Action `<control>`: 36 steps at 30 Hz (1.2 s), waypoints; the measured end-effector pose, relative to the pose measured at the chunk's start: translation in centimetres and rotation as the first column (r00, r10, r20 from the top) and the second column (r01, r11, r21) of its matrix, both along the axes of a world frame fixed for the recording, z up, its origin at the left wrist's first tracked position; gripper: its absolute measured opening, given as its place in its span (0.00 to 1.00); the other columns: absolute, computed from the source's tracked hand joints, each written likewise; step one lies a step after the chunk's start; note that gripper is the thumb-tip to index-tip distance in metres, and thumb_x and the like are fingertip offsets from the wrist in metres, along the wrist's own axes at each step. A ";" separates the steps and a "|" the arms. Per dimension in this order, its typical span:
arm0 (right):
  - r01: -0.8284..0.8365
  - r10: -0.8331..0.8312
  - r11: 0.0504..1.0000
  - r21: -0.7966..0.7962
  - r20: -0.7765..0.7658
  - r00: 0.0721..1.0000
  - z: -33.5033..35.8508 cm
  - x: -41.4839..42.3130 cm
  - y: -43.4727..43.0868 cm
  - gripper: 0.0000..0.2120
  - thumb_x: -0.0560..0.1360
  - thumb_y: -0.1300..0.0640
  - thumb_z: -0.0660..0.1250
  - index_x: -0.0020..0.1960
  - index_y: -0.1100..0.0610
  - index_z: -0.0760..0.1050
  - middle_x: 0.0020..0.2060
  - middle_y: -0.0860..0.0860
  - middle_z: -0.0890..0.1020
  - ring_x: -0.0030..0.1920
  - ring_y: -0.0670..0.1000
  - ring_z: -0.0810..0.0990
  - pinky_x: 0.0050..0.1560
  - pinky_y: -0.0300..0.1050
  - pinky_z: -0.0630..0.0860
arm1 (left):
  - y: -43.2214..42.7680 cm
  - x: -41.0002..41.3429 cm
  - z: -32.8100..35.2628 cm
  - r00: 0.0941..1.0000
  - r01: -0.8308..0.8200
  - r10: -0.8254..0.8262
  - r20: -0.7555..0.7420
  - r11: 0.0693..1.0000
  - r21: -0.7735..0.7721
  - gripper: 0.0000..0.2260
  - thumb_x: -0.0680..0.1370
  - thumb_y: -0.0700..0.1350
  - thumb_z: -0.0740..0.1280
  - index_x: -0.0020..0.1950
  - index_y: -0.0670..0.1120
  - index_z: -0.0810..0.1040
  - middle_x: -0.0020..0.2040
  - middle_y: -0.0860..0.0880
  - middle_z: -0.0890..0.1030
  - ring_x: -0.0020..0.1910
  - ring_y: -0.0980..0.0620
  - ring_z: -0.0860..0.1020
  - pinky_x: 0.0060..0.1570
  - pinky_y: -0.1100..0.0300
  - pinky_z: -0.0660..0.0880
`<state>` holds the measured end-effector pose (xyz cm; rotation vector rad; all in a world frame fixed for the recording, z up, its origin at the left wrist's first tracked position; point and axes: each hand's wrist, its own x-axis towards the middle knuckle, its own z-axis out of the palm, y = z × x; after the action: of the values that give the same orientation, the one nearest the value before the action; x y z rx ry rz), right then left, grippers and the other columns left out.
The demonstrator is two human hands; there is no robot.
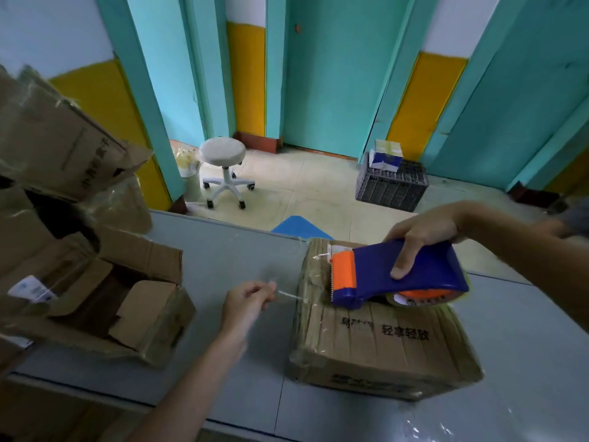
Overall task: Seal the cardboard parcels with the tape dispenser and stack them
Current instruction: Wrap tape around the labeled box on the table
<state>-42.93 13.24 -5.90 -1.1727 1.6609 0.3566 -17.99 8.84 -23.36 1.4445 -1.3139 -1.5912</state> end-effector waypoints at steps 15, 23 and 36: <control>-0.031 0.031 0.999 0.018 -0.006 0.999 0.3 1.4 -0.4 0.28 0.64 0.51 0.74 0.61 0.59 0.73 0.48 0.54 0.82 0.45 0.52 0.82 0.44 0.44 0.80 | 1.4 -3.1 6.0 0.581 0.812 -0.446 0.680 0.258 -0.524 0.57 0.57 0.77 0.63 0.70 0.57 0.30 0.71 0.64 0.30 0.70 0.64 0.31 0.72 0.64 0.36; -0.041 0.042 0.999 -0.015 0.067 0.997 0.4 -0.1 0.5 0.28 0.64 0.51 0.72 0.62 0.54 0.73 0.51 0.53 0.83 0.49 0.54 0.83 0.48 0.47 0.81 | 2.7 -2.3 4.9 0.327 0.942 -0.404 0.855 0.213 -0.260 0.64 0.52 0.75 0.66 0.59 0.59 0.14 0.68 0.55 0.21 0.68 0.57 0.23 0.72 0.50 0.34; -0.133 0.142 0.986 -0.100 0.090 0.986 0.9 2.3 -1.9 0.27 0.66 0.52 0.72 0.63 0.58 0.72 0.48 0.53 0.83 0.43 0.52 0.82 0.41 0.43 0.81 | 1.0 0.3 6.6 0.270 0.941 -0.409 0.872 0.302 -0.151 0.64 0.56 0.71 0.72 0.62 0.61 0.17 0.76 0.53 0.37 0.75 0.51 0.43 0.74 0.50 0.46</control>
<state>-40.63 11.30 -5.00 -1.3582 1.5300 0.3056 -17.68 9.84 -16.73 0.8892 -3.0716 -0.6307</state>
